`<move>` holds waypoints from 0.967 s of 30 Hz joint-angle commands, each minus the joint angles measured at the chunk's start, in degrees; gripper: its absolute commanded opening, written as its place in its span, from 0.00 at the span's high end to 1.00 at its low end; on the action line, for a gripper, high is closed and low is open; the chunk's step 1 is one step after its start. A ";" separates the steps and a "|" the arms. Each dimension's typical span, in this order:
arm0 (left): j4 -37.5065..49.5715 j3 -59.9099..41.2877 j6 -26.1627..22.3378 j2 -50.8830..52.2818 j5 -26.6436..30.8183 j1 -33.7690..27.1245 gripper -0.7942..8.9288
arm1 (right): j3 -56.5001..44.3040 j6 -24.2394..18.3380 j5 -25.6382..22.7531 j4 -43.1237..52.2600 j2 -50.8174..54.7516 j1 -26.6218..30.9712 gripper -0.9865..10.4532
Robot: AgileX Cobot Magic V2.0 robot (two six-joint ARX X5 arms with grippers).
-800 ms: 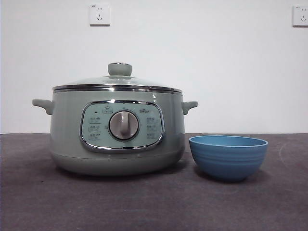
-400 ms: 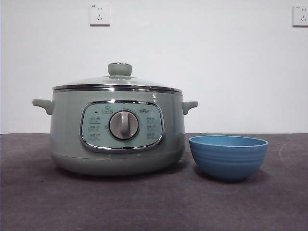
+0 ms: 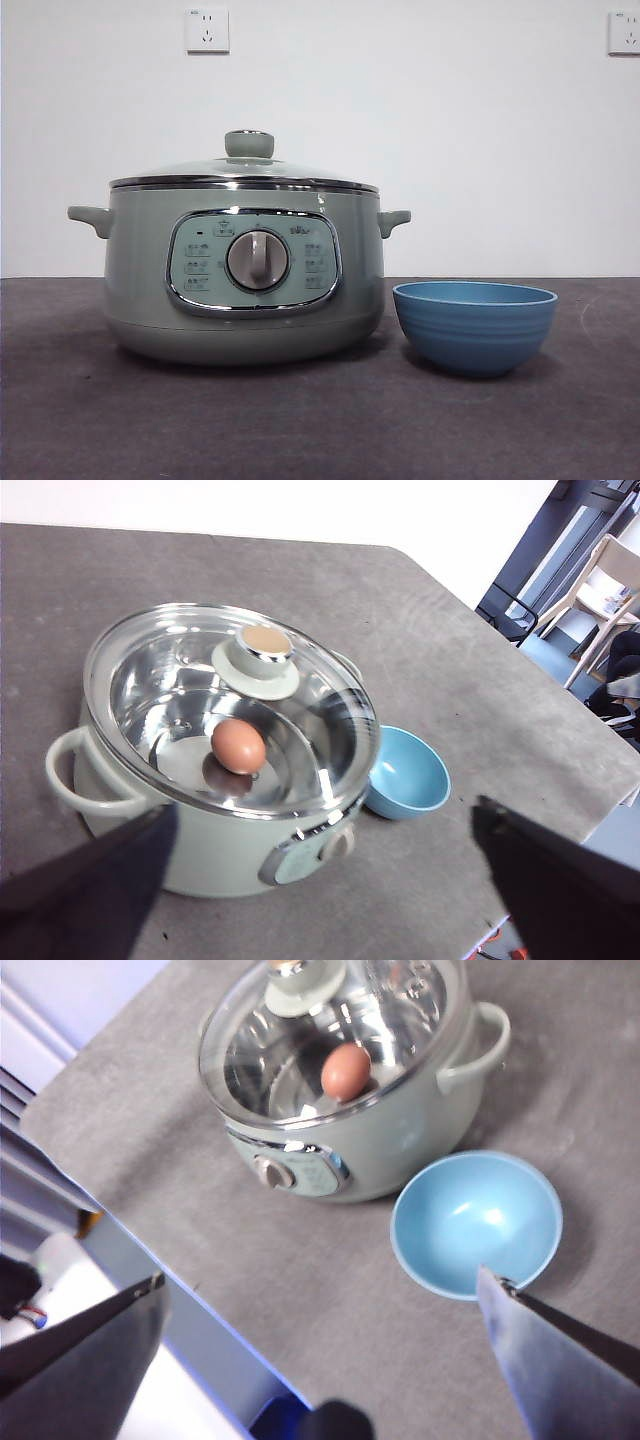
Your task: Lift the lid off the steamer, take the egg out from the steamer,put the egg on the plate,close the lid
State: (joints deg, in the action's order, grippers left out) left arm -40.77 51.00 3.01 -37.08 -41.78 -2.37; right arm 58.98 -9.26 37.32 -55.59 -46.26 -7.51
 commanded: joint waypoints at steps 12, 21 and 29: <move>15.21 6.64 -0.50 -17.57 13.33 13.44 0.40 | 0.17 0.85 -0.20 0.72 -0.31 -0.11 0.42; 25.18 13.55 -5.73 -31.98 26.32 23.28 0.40 | 0.17 0.87 -0.28 0.70 -1.01 -0.11 0.42; 33.64 14.08 -7.72 -41.70 30.91 26.16 0.40 | 0.17 0.85 -0.37 0.70 -1.01 -0.11 0.42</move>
State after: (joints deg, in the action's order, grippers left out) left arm -7.88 65.06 -3.46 -77.71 -11.20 23.49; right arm 58.98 -8.78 37.04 -55.24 -47.27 -7.51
